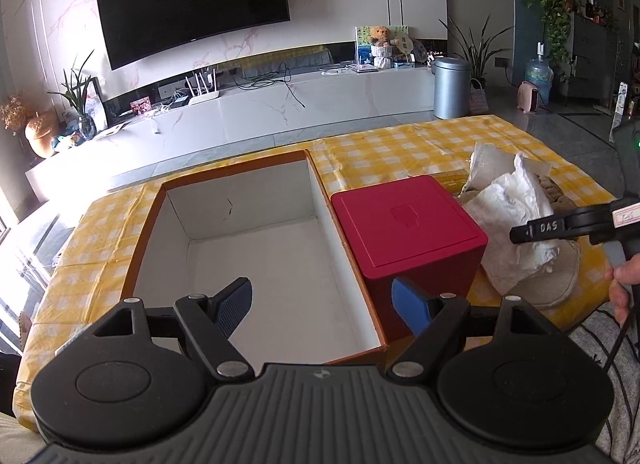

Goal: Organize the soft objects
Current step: 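Lift the white bag with the right gripper while the left gripper grasps the white cloth pad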

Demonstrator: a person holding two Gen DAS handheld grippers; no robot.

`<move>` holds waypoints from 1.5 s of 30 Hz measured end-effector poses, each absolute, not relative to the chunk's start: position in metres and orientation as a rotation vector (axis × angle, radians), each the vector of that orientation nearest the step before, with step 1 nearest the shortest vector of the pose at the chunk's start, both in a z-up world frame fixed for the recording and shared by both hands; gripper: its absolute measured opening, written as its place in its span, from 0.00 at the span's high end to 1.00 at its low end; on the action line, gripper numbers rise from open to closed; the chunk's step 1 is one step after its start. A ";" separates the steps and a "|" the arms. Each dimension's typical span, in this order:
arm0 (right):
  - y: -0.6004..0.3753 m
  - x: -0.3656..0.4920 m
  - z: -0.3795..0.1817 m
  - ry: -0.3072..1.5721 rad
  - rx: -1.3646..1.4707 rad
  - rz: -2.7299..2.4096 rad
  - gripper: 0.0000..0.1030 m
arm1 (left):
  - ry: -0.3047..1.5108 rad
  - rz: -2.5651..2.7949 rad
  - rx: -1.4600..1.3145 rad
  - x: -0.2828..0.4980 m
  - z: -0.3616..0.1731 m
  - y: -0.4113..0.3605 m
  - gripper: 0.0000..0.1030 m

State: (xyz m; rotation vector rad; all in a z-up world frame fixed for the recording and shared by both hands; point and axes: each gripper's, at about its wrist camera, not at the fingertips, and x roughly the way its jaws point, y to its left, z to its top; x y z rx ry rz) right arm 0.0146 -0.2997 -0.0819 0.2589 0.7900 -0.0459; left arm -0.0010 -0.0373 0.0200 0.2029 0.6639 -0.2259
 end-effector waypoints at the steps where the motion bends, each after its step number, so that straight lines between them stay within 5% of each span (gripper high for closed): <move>1: -0.305 0.010 -0.075 0.763 0.287 -0.032 0.74 | 0.666 -0.231 0.203 0.000 0.021 -0.039 0.09; 14: -0.382 -0.057 0.001 0.529 0.357 -0.087 0.74 | 0.769 -0.477 0.249 0.030 0.028 -0.118 0.08; 30: -0.426 -0.080 -0.025 0.527 0.396 -0.197 0.73 | 1.001 -0.694 0.461 0.077 -0.073 -0.278 0.08; 45: -0.435 -0.079 -0.044 0.581 0.374 -0.239 0.73 | 1.027 -0.705 0.582 0.078 -0.110 -0.324 0.06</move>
